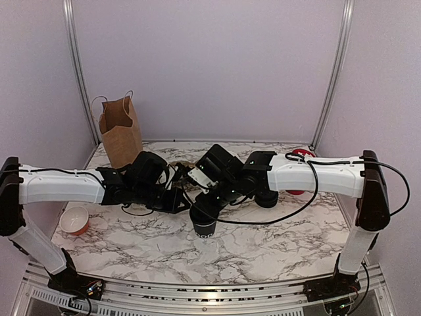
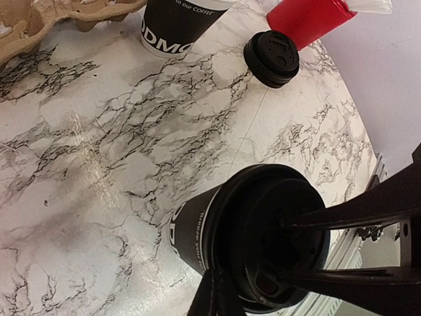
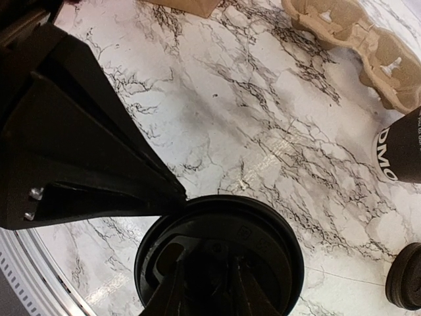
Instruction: Pack the takeout coffee
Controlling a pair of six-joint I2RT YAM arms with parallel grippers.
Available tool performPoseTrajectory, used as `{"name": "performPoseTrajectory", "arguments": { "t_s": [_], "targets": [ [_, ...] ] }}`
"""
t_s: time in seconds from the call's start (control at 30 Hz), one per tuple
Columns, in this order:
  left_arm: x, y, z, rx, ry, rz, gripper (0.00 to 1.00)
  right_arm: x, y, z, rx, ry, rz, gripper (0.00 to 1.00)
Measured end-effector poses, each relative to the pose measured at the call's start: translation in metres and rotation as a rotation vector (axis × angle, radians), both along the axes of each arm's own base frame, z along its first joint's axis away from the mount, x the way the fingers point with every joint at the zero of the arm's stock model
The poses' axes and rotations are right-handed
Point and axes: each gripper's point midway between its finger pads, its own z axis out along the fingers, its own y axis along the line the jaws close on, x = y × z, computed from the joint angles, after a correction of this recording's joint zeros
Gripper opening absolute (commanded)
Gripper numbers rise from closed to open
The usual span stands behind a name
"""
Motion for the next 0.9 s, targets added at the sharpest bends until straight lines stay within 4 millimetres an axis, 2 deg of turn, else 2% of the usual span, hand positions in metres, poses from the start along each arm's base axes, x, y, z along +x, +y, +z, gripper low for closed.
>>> {"name": "performPoseTrajectory", "arguments": {
  "t_s": [0.07,0.23,0.3,0.4,0.53,0.57,0.73,0.9],
  "targets": [
    [0.002,0.001,0.009,0.002,-0.018,0.003,0.00,0.000,0.000,0.000,0.000,0.000,0.000,0.24],
    [0.011,-0.008,0.047,-0.048,-0.089,-0.005,0.00,0.001,0.000,0.000,0.000,-0.002,-0.002,0.24],
    [0.012,-0.010,0.052,-0.057,-0.099,-0.012,0.02,0.001,0.000,0.000,-0.001,-0.005,-0.004,0.24],
    [0.009,-0.010,0.050,-0.052,-0.092,-0.027,0.10,0.003,-0.001,0.001,-0.004,-0.013,-0.010,0.25],
    [0.006,-0.010,0.045,-0.040,-0.079,-0.039,0.31,0.006,-0.002,0.005,-0.007,-0.031,-0.023,0.26],
    [0.006,-0.010,0.044,-0.038,-0.076,-0.038,0.33,0.007,-0.002,0.007,-0.005,-0.036,-0.025,0.26],
    [0.007,-0.009,0.041,-0.028,-0.073,-0.037,0.39,0.011,-0.001,0.017,0.002,-0.057,-0.034,0.27],
    [0.006,-0.008,0.038,-0.016,-0.068,-0.040,0.43,0.013,-0.006,0.019,-0.014,-0.071,-0.048,0.27]
  ]
}}
